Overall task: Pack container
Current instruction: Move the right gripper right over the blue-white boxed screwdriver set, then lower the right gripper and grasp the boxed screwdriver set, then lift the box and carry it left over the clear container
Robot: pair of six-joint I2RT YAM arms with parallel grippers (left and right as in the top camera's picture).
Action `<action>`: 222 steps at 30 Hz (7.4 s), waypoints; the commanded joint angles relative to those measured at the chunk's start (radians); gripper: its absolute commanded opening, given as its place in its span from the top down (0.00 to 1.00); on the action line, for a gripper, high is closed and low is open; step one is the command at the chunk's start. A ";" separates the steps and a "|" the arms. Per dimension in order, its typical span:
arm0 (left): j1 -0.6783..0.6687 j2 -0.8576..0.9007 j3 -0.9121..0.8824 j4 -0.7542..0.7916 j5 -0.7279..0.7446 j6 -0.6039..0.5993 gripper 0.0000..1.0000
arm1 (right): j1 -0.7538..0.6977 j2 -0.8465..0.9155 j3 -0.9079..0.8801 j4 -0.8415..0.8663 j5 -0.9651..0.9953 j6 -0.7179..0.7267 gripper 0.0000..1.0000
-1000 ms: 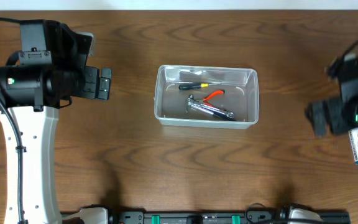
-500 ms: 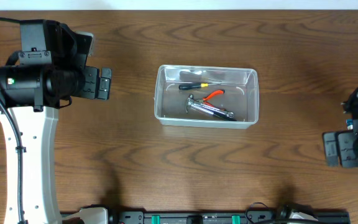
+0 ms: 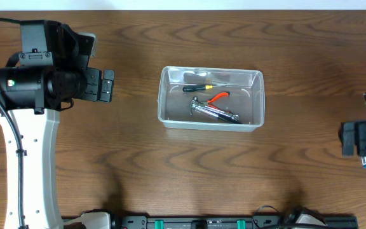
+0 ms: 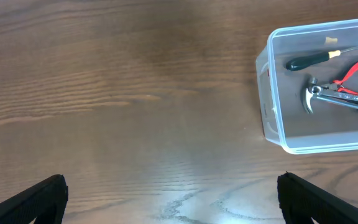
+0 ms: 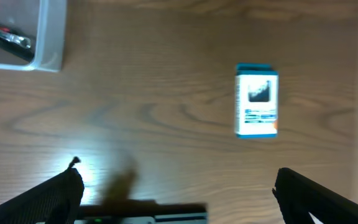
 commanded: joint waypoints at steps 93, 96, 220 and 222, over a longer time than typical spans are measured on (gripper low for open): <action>-0.004 -0.005 0.006 -0.001 -0.011 -0.005 0.02 | -0.344 0.635 -0.239 0.523 0.169 -0.424 0.01; -0.004 -0.005 0.006 -0.001 -0.012 -0.005 0.02 | -0.346 0.660 -0.239 0.541 0.180 -0.423 0.01; -0.004 -0.005 0.006 -0.001 -0.011 -0.005 0.02 | 0.045 0.876 0.443 0.368 -0.013 -0.349 0.48; -0.004 -0.005 0.006 -0.001 -0.011 -0.005 0.02 | 0.108 0.876 0.488 0.349 -0.013 -0.349 0.48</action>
